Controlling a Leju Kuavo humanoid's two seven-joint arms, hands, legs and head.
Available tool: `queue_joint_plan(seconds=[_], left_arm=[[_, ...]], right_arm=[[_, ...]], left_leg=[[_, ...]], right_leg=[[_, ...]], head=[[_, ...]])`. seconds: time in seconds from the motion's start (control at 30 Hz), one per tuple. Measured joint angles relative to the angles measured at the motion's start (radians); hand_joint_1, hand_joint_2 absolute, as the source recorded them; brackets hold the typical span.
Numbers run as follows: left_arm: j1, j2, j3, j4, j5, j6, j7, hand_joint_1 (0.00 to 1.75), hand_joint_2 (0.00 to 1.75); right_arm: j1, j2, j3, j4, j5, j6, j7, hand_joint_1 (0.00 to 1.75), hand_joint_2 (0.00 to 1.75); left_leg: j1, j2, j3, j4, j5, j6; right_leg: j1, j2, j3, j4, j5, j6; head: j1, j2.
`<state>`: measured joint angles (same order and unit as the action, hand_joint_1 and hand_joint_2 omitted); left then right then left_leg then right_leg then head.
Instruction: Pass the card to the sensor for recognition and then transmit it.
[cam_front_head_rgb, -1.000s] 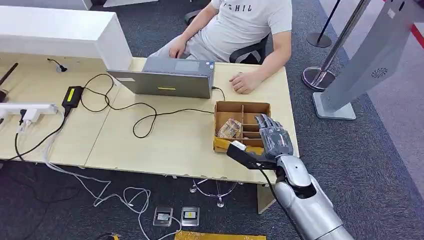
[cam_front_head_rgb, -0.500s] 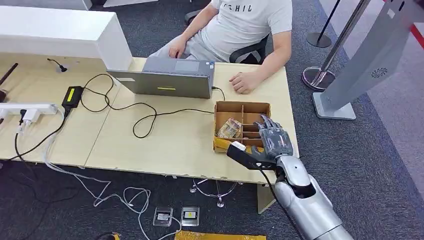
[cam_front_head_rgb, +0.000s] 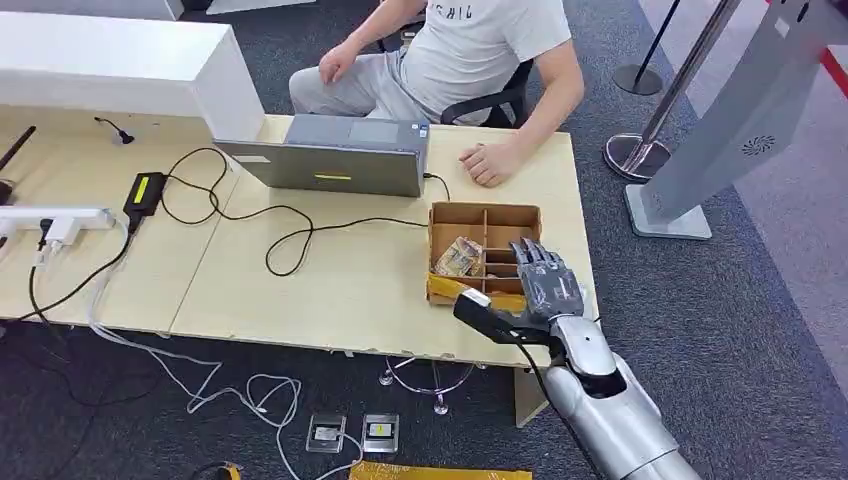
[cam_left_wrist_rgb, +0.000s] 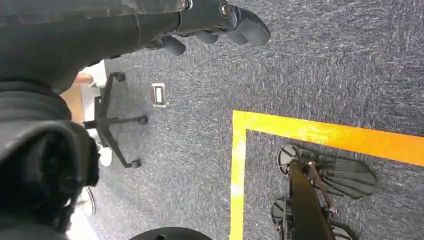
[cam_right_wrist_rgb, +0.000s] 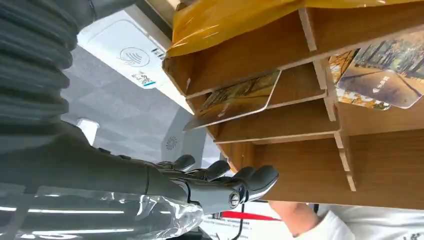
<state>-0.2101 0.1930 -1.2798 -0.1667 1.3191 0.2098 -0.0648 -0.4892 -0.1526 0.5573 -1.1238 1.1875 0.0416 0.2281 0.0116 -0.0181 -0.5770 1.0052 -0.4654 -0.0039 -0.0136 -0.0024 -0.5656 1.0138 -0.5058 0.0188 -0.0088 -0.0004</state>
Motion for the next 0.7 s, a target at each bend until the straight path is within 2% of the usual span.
queue_joint_plan(seconds=[0.03, 0.07, 0.6, 0.7], left_arm=[[0.000, 0.000, 0.000, 0.000, 0.000, 0.000, 0.000, 0.00, 0.00], [-0.001, 0.000, 0.000, 0.000, 0.000, 0.000, 0.000, 0.00, 0.00], [-0.004, 0.000, 0.000, 0.000, -0.011, -0.003, 0.006, 0.00, 0.00], [-0.005, 0.000, 0.000, 0.000, -0.015, -0.003, 0.007, 0.00, 0.00]], right_arm=[[0.000, 0.002, 0.000, 0.003, 0.000, -0.001, -0.002, 1.52, 1.75], [0.000, 0.003, 0.000, 0.005, 0.000, -0.002, -0.004, 1.75, 1.75], [-0.011, 0.015, 0.000, 0.043, -0.054, -0.061, -0.049, 1.75, 1.75], [-0.014, 0.029, 0.000, 0.080, -0.068, -0.128, -0.076, 1.75, 1.75]], left_leg=[[0.000, 0.000, 0.000, 0.000, 0.000, 0.000], [0.000, 0.000, 0.000, 0.000, 0.000, 0.000], [0.000, 0.000, 0.000, 0.000, 0.000, 0.000], [0.000, 0.000, 0.000, 0.000, 0.000, 0.000]], right_leg=[[0.000, 0.000, 0.000, 0.000, 0.000, 0.000], [0.000, 0.000, 0.000, 0.000, 0.000, 0.000], [0.000, 0.000, 0.000, 0.000, 0.000, 0.000], [0.000, 0.000, 0.000, 0.000, 0.000, 0.000]], head=[[0.000, 0.000], [0.000, 0.000], [0.000, 0.000], [0.000, 0.000]])
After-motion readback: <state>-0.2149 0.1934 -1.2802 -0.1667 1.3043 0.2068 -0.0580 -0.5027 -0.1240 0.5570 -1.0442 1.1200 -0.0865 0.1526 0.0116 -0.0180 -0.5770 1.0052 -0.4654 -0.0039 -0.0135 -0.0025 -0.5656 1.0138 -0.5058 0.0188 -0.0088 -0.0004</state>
